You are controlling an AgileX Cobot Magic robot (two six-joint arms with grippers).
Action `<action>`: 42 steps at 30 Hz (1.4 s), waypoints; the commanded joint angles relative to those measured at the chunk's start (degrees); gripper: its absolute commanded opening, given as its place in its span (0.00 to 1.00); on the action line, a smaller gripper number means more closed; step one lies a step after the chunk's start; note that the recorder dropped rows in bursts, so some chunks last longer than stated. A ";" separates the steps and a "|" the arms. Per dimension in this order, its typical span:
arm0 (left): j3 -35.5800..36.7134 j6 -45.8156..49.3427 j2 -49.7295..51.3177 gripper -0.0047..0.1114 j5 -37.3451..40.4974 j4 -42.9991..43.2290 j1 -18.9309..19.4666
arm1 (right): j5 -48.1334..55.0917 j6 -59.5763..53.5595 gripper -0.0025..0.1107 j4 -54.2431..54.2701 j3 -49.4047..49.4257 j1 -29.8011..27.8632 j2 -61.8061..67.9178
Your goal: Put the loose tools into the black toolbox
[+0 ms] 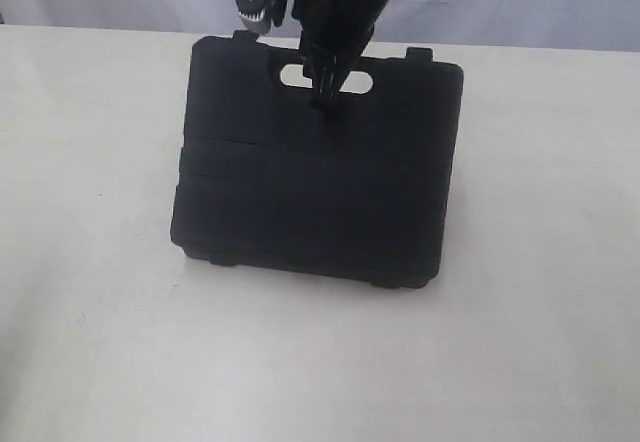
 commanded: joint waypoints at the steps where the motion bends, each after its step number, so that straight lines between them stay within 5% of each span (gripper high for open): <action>1: -0.30 0.02 0.23 0.04 0.05 0.25 -0.33 | -10.02 3.52 0.02 -0.30 -0.43 -2.86 5.92; 8: -0.30 0.02 0.23 0.04 0.05 0.28 -0.33 | -12.63 5.08 0.02 -0.52 -1.54 -3.95 10.57; 10: -0.30 0.02 0.23 0.04 0.05 0.28 -0.33 | -12.63 5.89 0.09 -0.52 -1.54 -3.95 10.70; 12: -0.30 0.02 0.23 0.04 0.05 0.28 -0.33 | -12.51 6.00 0.32 -0.52 -1.54 -3.95 10.70; 13: -0.30 0.02 0.23 0.04 0.05 0.28 -0.33 | -12.51 7.43 0.55 -0.52 -1.54 -3.95 10.70; 15: -0.30 0.02 0.23 0.04 0.05 0.28 -0.33 | -12.51 10.62 0.79 -1.84 -1.54 -3.95 10.02; 16: -0.30 0.02 0.23 0.04 0.05 0.28 -0.33 | -12.51 13.01 0.80 -4.14 -1.54 -3.84 9.19; 22: -0.30 0.02 0.23 0.04 0.05 0.28 -0.33 | -4.46 22.02 0.67 -4.40 -1.54 -3.84 1.24; 27: -0.30 0.02 0.23 0.04 0.05 0.28 -0.33 | 17.25 31.26 0.36 1.34 -0.61 -3.84 -11.78; 33: -0.30 0.02 0.23 0.04 0.05 0.28 -0.33 | 19.87 33.26 0.07 10.78 7.48 -3.75 -27.09; 42: -0.30 0.02 0.23 0.04 0.05 0.28 -0.33 | 14.00 35.12 0.02 15.48 27.04 -3.72 -45.31</action>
